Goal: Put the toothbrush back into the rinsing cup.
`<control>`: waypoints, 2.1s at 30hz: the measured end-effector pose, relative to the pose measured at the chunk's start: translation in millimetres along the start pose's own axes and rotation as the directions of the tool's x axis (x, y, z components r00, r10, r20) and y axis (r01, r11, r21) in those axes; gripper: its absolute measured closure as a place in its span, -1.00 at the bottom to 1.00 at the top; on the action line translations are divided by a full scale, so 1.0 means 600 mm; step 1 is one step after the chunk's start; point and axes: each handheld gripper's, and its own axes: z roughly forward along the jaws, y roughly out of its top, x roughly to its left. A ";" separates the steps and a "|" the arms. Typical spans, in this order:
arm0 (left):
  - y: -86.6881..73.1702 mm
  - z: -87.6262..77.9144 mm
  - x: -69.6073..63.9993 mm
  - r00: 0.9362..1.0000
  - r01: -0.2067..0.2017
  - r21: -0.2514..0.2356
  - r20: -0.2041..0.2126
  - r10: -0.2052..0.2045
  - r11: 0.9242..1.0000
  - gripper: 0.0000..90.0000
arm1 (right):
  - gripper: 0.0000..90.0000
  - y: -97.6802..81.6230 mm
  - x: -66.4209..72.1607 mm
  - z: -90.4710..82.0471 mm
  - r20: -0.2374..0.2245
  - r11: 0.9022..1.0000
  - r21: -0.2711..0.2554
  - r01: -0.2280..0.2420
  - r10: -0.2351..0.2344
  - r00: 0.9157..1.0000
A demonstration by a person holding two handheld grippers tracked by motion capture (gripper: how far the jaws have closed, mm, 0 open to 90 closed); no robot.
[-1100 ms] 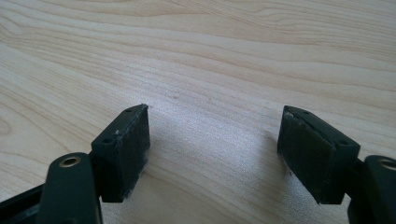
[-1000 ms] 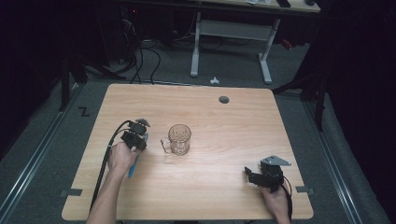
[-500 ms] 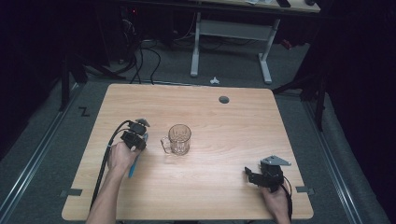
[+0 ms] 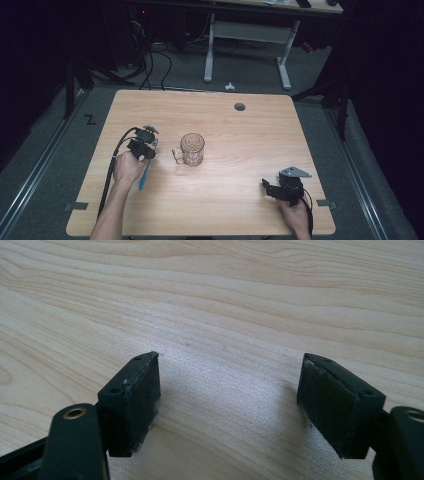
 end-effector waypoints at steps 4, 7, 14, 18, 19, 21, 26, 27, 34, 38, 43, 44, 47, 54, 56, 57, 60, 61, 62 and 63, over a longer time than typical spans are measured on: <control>-0.001 -0.008 -0.001 1.000 -0.003 -0.016 0.004 0.003 1.000 0.78 | -0.43 0.000 0.000 0.000 0.000 1.000 0.000 0.000 0.000 1.000; -0.003 -0.018 -0.001 1.000 -0.003 -0.037 0.009 0.003 0.999 0.78 | -0.43 0.000 0.000 0.000 0.000 1.000 0.000 0.000 0.000 1.000; -0.007 -0.033 0.000 1.000 0.008 -0.071 0.017 -0.007 0.997 0.78 | -0.43 0.000 0.000 0.000 0.001 1.000 0.000 0.000 0.000 1.000; -0.009 -0.039 -0.001 1.000 0.008 -0.089 0.018 -0.007 0.996 0.78 | -0.43 0.000 0.000 0.000 0.001 1.000 -0.001 0.000 0.000 1.000; -0.009 -0.040 -0.001 1.000 0.010 -0.092 0.019 -0.009 0.996 0.78 | -0.43 0.000 0.000 0.000 0.001 1.000 -0.001 -0.001 0.001 1.000; -0.010 -0.044 -0.001 1.000 0.012 -0.103 0.021 -0.010 0.995 0.78 | -0.43 0.000 0.000 0.000 0.001 1.000 -0.002 0.000 0.000 1.000; -0.014 -0.054 -0.003 1.000 0.008 -0.122 0.019 -0.006 0.993 0.78 | -0.43 0.000 0.000 0.000 0.002 1.000 -0.001 -0.001 0.001 1.000; -0.015 -0.056 -0.004 1.000 0.009 -0.127 0.020 -0.006 0.992 0.79 | -0.43 0.000 0.000 0.000 0.001 1.000 0.000 -0.001 0.001 1.000; -0.020 -0.070 -0.011 1.000 0.000 -0.174 0.018 0.004 0.985 0.79 | -0.43 0.000 0.000 0.000 0.001 1.000 -0.001 -0.001 0.001 1.000; -0.024 -0.080 -0.016 1.000 -0.009 -0.205 0.020 0.014 0.979 0.79 | -0.43 0.000 0.000 0.000 0.001 1.000 -0.001 -0.001 0.001 1.000; -0.030 -0.091 -0.022 0.999 -0.022 -0.236 0.018 0.027 0.972 0.79 | -0.43 0.000 0.000 0.000 0.001 1.000 -0.001 -0.001 0.001 1.000; -0.030 -0.093 -0.023 0.999 -0.027 -0.239 0.016 0.032 0.971 0.79 | -0.43 0.000 0.000 0.000 0.001 1.000 0.000 -0.001 0.001 1.000; -0.033 -0.099 -0.026 0.999 -0.024 -0.260 0.023 0.031 0.965 0.79 | -0.43 0.000 0.000 0.000 0.001 1.000 -0.002 -0.001 0.001 1.000; -0.040 -0.114 -0.037 0.999 -0.032 -0.306 0.032 0.044 0.952 0.79 | -0.43 0.000 0.000 0.000 0.001 1.000 -0.001 -0.001 0.001 1.000; -0.042 -0.117 -0.039 0.998 -0.032 -0.319 0.035 0.046 0.947 0.79 | -0.43 0.000 0.000 0.000 0.001 1.000 -0.001 -0.001 0.001 1.000; -0.043 -0.118 -0.041 0.998 -0.034 -0.325 0.035 0.048 0.945 0.79 | -0.43 0.000 0.000 0.000 0.001 1.000 0.000 -0.001 0.001 1.000; -0.045 -0.122 -0.045 0.998 -0.034 -0.345 0.039 0.051 0.938 0.79 | -0.43 0.000 0.000 0.000 0.002 1.000 -0.001 -0.001 0.001 1.000; -0.046 -0.124 -0.046 0.998 -0.034 -0.351 0.043 0.053 0.936 0.79 | -0.43 0.000 0.000 0.000 0.001 1.000 -0.002 -0.001 0.001 1.000; -0.047 -0.125 -0.047 0.997 -0.035 -0.356 0.045 0.055 0.934 0.79 | -0.43 0.000 0.000 0.000 0.000 1.000 0.000 -0.001 0.001 1.000; -0.048 -0.128 -0.050 0.997 -0.041 -0.369 0.043 0.061 0.928 0.79 | -0.43 0.000 0.000 0.000 0.002 1.000 -0.001 -0.001 0.001 1.000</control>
